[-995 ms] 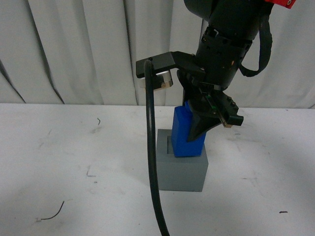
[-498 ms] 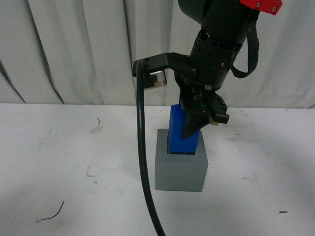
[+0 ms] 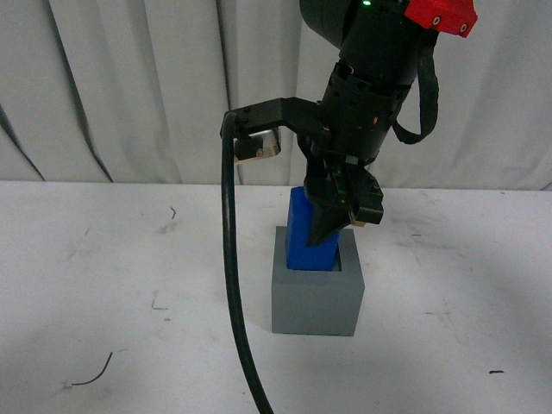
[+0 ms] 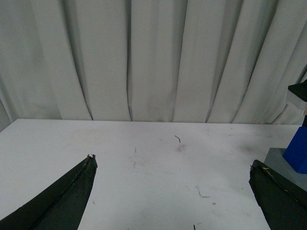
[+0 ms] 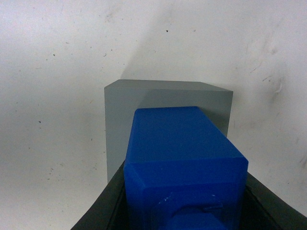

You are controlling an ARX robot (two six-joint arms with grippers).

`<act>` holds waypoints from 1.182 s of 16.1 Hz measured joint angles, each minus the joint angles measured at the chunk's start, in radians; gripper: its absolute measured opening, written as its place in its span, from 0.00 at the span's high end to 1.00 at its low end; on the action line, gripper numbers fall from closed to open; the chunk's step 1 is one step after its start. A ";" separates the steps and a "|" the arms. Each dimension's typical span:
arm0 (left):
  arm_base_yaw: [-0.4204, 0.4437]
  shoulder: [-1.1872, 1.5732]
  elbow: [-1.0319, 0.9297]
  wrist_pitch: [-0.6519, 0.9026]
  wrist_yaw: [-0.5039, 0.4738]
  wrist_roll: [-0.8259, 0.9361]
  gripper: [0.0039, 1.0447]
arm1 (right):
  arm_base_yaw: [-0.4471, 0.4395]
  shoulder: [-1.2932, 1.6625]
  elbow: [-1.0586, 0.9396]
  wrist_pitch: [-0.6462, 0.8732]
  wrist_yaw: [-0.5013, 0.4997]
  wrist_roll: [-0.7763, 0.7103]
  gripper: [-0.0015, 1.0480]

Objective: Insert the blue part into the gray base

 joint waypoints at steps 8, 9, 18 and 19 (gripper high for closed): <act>0.000 0.000 0.000 0.000 0.000 0.000 0.06 | -0.026 -0.021 -0.044 0.031 0.004 0.000 0.55; 0.000 0.000 0.000 0.000 0.000 0.000 0.06 | -0.027 -0.021 -0.048 0.028 0.013 0.000 0.55; 0.000 0.000 0.000 0.000 0.000 0.000 0.06 | -0.026 -0.020 -0.088 0.069 0.030 -0.002 0.19; 0.000 0.000 0.000 0.000 0.000 0.000 0.06 | -0.026 -0.020 -0.088 0.069 0.030 -0.002 0.10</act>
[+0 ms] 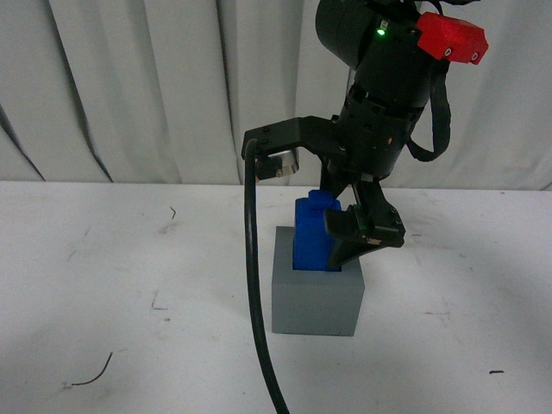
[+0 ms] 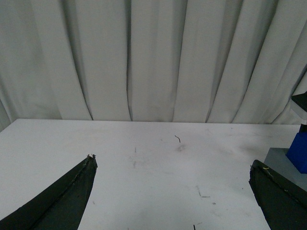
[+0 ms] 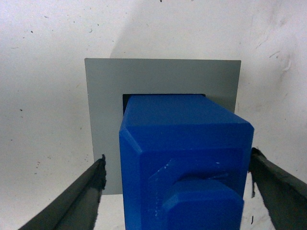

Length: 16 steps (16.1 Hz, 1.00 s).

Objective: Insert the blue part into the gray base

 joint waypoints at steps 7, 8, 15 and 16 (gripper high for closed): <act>0.000 0.000 0.000 0.000 0.000 0.000 0.06 | -0.016 -0.068 -0.044 0.029 -0.052 0.020 0.06; 0.000 0.000 0.000 0.000 0.000 0.000 0.06 | -0.024 -0.089 -0.054 0.046 -0.063 0.022 0.06; 0.000 0.000 0.000 0.000 0.000 0.000 0.06 | -0.067 -0.253 -0.163 0.129 -0.193 0.030 0.06; 0.000 0.000 0.000 0.000 0.000 0.000 0.06 | -0.074 -0.291 -0.195 0.182 -0.220 0.031 0.06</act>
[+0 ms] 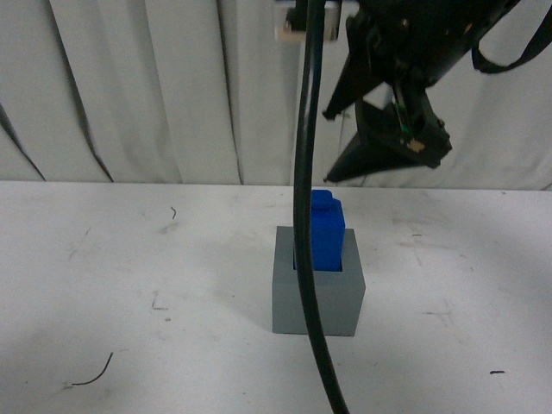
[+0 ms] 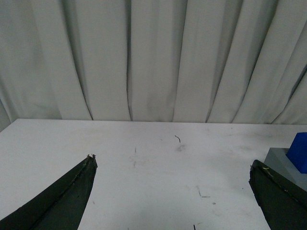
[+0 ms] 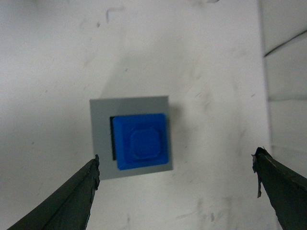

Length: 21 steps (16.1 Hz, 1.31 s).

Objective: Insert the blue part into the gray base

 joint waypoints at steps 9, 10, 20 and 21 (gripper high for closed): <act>0.000 0.000 0.000 0.000 0.000 0.000 0.06 | -0.269 -0.602 -0.821 1.312 0.007 0.601 0.06; 0.000 0.000 0.000 0.000 0.000 0.000 0.06 | -0.323 -0.639 -0.918 1.417 0.014 0.681 0.06; 0.000 0.000 0.000 0.000 0.000 0.000 0.06 | -0.437 -1.428 -1.556 1.219 0.277 1.145 0.76; 0.000 0.000 0.000 0.000 0.000 0.000 0.06 | -0.420 -1.466 -1.583 1.231 0.290 1.149 0.88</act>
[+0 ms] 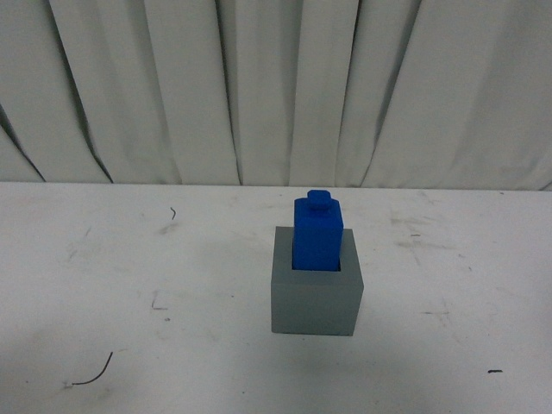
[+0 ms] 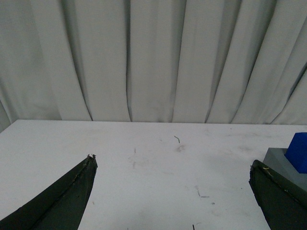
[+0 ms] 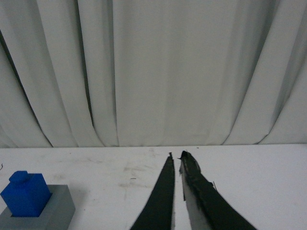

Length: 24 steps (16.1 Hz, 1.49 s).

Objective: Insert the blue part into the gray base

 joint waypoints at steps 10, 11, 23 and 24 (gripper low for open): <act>0.000 0.000 0.000 0.000 0.000 0.000 0.06 | 0.102 -0.135 -0.127 -0.023 0.106 0.003 0.98; 0.000 0.000 0.000 0.000 0.000 0.000 0.06 | 0.102 -0.146 -0.135 -0.032 0.106 0.003 0.98; 0.000 0.000 0.000 0.000 0.000 0.000 0.06 | 0.102 -0.581 -0.236 -0.346 0.106 0.004 0.98; 0.000 0.000 0.000 0.000 0.000 0.000 0.06 | 0.102 -0.580 -0.237 -0.364 0.106 0.004 0.98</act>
